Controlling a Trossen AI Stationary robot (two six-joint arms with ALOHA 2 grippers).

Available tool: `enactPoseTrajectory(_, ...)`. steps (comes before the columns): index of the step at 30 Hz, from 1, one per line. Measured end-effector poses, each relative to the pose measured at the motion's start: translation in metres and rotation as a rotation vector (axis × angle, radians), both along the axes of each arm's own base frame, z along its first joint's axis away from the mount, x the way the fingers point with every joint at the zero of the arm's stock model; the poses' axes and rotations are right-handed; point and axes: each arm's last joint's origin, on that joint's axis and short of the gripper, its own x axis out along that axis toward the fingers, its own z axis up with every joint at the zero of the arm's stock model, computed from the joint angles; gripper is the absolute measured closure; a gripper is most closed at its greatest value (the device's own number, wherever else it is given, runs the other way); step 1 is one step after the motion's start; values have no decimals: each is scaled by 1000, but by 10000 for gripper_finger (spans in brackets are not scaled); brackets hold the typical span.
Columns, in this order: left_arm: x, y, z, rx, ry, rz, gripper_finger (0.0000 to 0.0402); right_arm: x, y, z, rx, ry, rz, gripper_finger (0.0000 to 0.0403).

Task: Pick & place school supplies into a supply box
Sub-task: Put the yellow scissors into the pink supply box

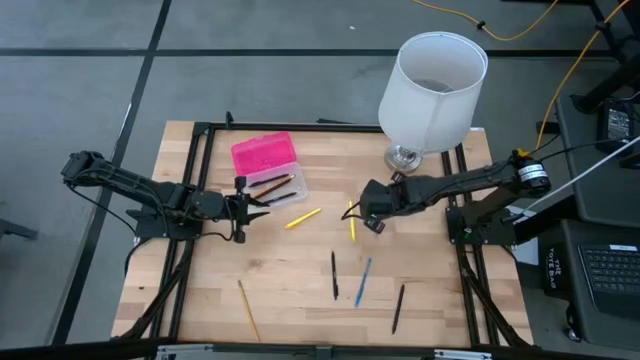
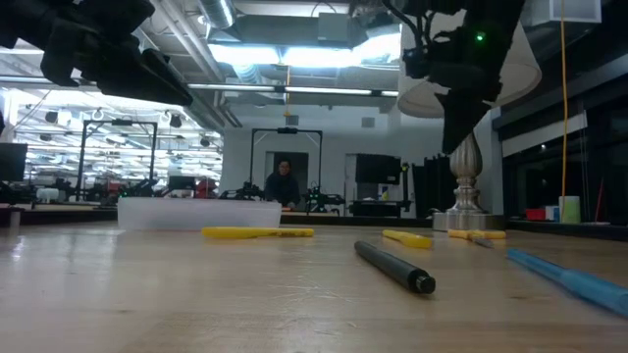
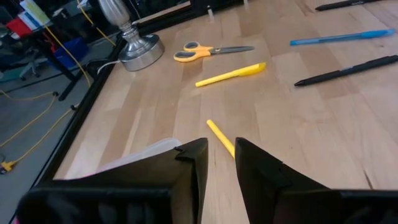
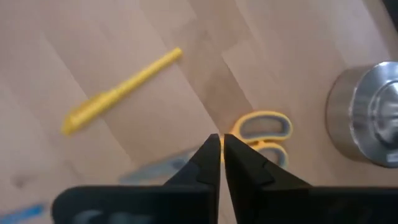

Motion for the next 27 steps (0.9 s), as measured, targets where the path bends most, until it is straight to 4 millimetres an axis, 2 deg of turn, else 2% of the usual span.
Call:
enactPoseTrajectory(7,0,2,0,20,-7,55,327,-5,-17,-2,24,134,129,371)
enactPoseTrajectory(15,0,2,0,26,-8,68,327,-6,-37,-2,4,257,412,370)
enactPoseTrajectory(27,0,2,0,26,-8,68,327,-8,-49,-3,-50,383,720,374)
